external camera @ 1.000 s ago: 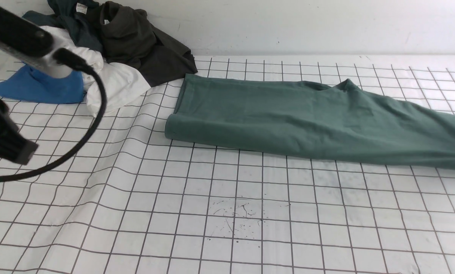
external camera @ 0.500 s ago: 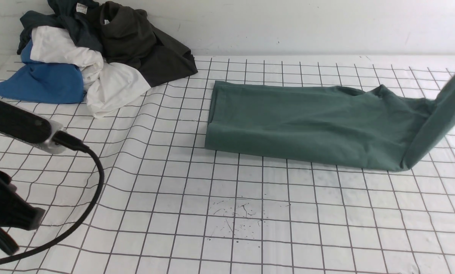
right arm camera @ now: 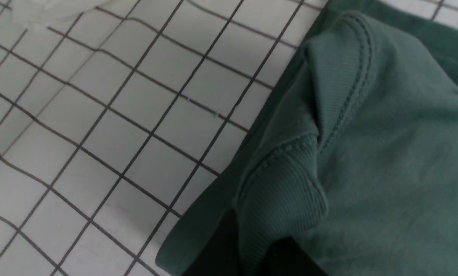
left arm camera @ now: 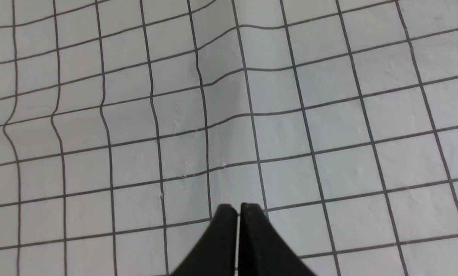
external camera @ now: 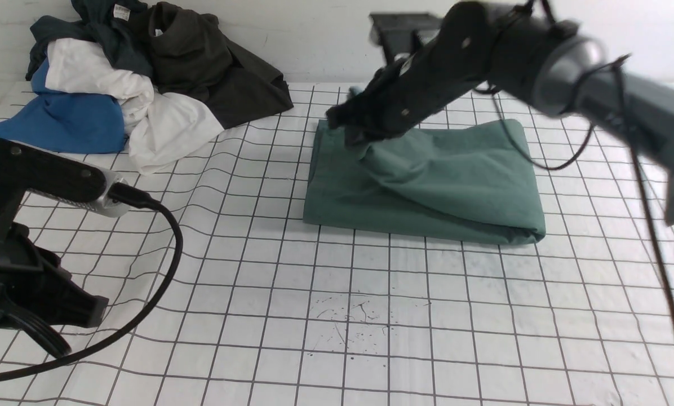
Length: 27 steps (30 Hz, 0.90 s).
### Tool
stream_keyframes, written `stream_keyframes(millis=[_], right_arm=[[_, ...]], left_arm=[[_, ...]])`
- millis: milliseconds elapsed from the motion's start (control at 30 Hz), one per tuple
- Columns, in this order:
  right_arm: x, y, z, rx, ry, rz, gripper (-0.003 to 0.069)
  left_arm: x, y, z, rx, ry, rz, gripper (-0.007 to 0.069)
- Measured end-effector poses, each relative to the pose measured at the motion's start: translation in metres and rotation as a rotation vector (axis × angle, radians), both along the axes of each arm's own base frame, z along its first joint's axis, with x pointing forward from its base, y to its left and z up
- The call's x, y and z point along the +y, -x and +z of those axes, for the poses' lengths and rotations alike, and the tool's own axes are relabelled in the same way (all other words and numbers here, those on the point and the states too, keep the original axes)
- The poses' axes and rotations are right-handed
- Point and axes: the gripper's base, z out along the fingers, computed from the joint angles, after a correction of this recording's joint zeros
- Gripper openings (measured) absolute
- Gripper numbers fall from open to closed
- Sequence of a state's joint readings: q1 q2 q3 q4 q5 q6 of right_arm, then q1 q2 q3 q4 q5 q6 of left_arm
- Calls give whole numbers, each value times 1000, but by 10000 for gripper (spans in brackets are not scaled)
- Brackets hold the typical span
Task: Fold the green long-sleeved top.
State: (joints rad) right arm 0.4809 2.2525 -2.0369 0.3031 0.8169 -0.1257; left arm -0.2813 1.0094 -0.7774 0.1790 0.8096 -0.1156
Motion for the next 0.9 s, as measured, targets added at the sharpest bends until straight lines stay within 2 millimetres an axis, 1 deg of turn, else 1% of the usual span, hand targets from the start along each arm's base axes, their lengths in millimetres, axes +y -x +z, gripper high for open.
stream_keyframes(millis=[33,67,100,133,233,333,367,400,433,467,533,600,633,667,733,800,867,900], right_arm=[[6,0,-11,9,4,6,28],[11,-2,-22,15,6,9,53],[11,-2,-23,17,6,9,53],[13,-4,-28,15,4,6,101],[14,-6,-21,-8,-8,6,212],[15,-7,-2,-30,-18,19,316],[15,-7,-1,-31,-16,21,321],[15,-7,6,-36,-8,33,339],[14,-6,10,-39,1,37,340],[14,-6,10,-40,5,39,339],[12,-6,10,-34,42,48,310],[12,-6,3,-12,59,45,265],[13,-8,-5,11,60,39,229],[13,-8,-7,16,58,36,222],[19,-10,-33,91,42,27,139],[28,-8,-54,138,37,42,80],[36,-5,-66,153,42,63,43],[40,-3,-68,147,48,80,25]], left_arm=[[0,0,0,0,0,0,-7],[0,0,0,2,0,0,-7],[0,0,0,2,0,0,-7],[0,0,0,6,0,1,-7],[0,1,-1,11,8,2,-7],[-1,2,-1,24,17,4,-7],[-1,2,-1,24,17,4,-7],[-1,2,-1,28,17,4,-7],[-1,2,-1,28,17,4,-7],[-1,2,-1,28,17,4,-7],[-1,2,-1,29,18,2,-7],[-2,2,-2,31,25,2,-7],[-2,2,-2,32,28,1,-7],[-2,2,-2,32,28,1,-7],[-2,2,-2,34,32,-2,-7],[-3,3,-2,33,31,-4,-7],[-2,3,-2,35,30,-4,-7],[-2,3,-2,36,30,-4,-7]])
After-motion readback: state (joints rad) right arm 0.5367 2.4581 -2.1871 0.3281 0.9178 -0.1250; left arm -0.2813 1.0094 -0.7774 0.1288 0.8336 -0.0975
